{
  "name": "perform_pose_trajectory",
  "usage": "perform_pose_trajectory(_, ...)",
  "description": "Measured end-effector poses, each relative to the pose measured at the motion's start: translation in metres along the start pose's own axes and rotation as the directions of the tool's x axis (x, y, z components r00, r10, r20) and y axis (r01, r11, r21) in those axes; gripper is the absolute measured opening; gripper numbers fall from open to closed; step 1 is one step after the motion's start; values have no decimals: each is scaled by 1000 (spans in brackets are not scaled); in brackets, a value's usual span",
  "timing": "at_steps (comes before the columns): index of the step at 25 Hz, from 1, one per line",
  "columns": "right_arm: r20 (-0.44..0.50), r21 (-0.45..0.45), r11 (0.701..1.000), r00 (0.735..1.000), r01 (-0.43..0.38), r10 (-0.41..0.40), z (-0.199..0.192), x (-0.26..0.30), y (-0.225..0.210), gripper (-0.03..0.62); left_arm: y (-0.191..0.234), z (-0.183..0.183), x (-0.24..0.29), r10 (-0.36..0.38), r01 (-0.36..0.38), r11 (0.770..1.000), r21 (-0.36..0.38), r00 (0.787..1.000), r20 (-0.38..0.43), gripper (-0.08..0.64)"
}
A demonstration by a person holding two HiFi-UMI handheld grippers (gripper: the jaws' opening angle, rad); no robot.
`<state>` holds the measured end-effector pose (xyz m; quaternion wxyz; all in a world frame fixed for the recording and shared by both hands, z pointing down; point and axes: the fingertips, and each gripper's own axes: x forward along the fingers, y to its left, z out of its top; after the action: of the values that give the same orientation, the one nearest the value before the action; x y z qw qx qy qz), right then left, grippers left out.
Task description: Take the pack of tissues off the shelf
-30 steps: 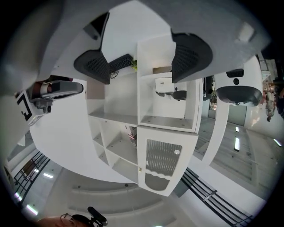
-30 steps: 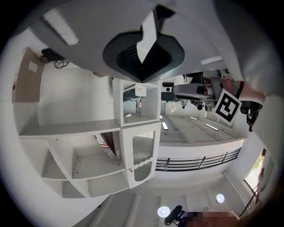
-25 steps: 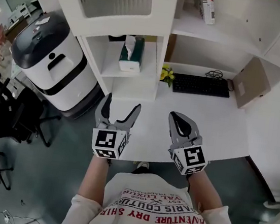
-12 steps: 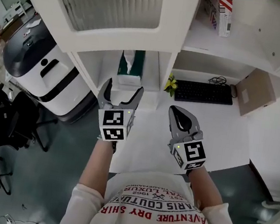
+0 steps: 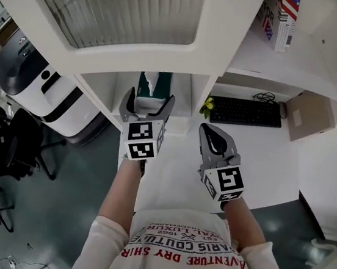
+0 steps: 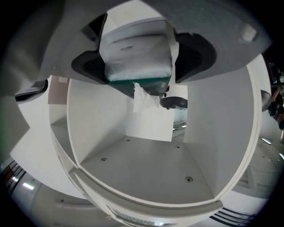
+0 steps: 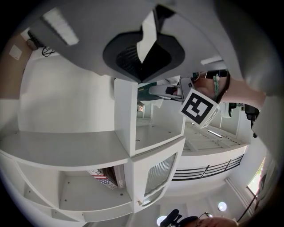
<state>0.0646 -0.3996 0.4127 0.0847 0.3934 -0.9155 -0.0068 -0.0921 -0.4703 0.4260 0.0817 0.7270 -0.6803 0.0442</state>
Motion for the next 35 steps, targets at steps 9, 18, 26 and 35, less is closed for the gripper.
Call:
perform_pose_trajectory(9, -25, 14, 1000, 1000, -5, 5, -6, 5, -14, 0, 0, -12, 13, 58, -54, 996, 68, 996, -67, 464)
perform_pose_trajectory(18, -36, 15, 1000, 999, -14, 14, -6, -5, -20, 0, -3, -5, 3, 53, -52, 999, 14, 996, -66, 419)
perform_pose_trajectory(26, -4, -14, 1000, 1000, -28, 28, 4, -23, -16, 0, -17, 16, -33, 50, -50, 998, 44, 999, -2, 410)
perform_pose_trajectory(35, 13, -26, 997, 997, -72, 72, 6, -52, 2, 0, -24, 15, -100, 64, -67, 996, 58, 997, 42, 408)
